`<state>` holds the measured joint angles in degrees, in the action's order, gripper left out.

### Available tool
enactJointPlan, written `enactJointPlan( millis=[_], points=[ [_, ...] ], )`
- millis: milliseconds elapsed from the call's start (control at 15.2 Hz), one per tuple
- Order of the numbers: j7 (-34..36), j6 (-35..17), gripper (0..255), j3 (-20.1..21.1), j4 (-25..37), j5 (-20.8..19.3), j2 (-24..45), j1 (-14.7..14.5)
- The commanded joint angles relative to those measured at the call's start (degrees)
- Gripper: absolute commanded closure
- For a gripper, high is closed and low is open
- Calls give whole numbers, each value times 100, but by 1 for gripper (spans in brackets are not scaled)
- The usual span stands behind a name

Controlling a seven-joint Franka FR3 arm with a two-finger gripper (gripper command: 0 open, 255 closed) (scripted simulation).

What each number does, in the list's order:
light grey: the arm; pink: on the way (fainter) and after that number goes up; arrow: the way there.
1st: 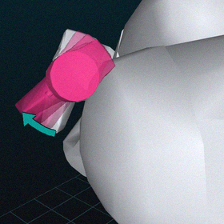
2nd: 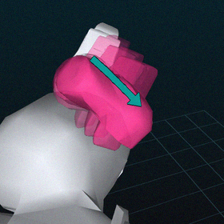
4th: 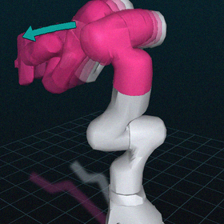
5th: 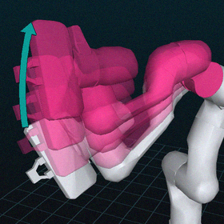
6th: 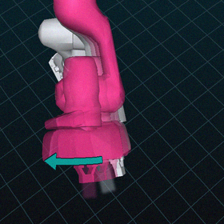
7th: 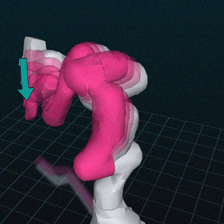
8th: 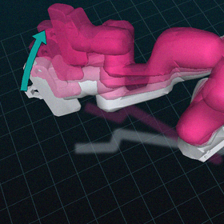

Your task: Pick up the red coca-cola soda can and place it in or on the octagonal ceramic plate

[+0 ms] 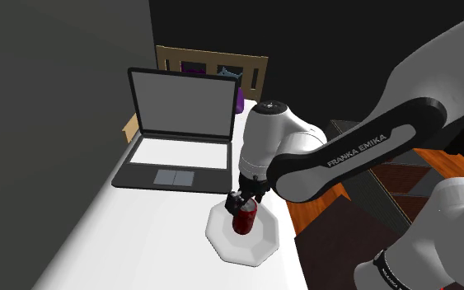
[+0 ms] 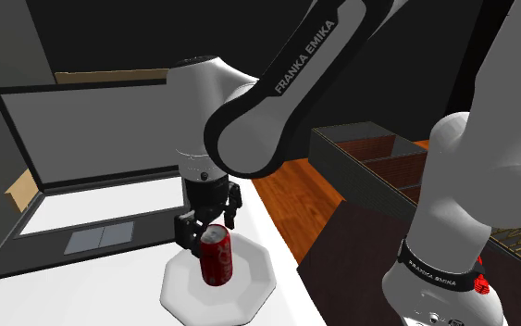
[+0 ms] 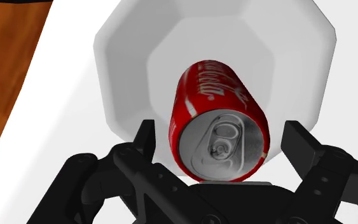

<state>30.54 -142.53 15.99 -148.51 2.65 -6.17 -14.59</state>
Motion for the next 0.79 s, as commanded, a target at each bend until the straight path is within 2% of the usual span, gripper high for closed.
enactJointPlan(
  millis=[0,198,726],
  points=[
    [-46,225,0,-12,52,61,-178,-12],
    [-140,851,0,-55,243,179,-622,-39],
    [-139,851,0,-58,243,178,-622,-42]
  ],
)
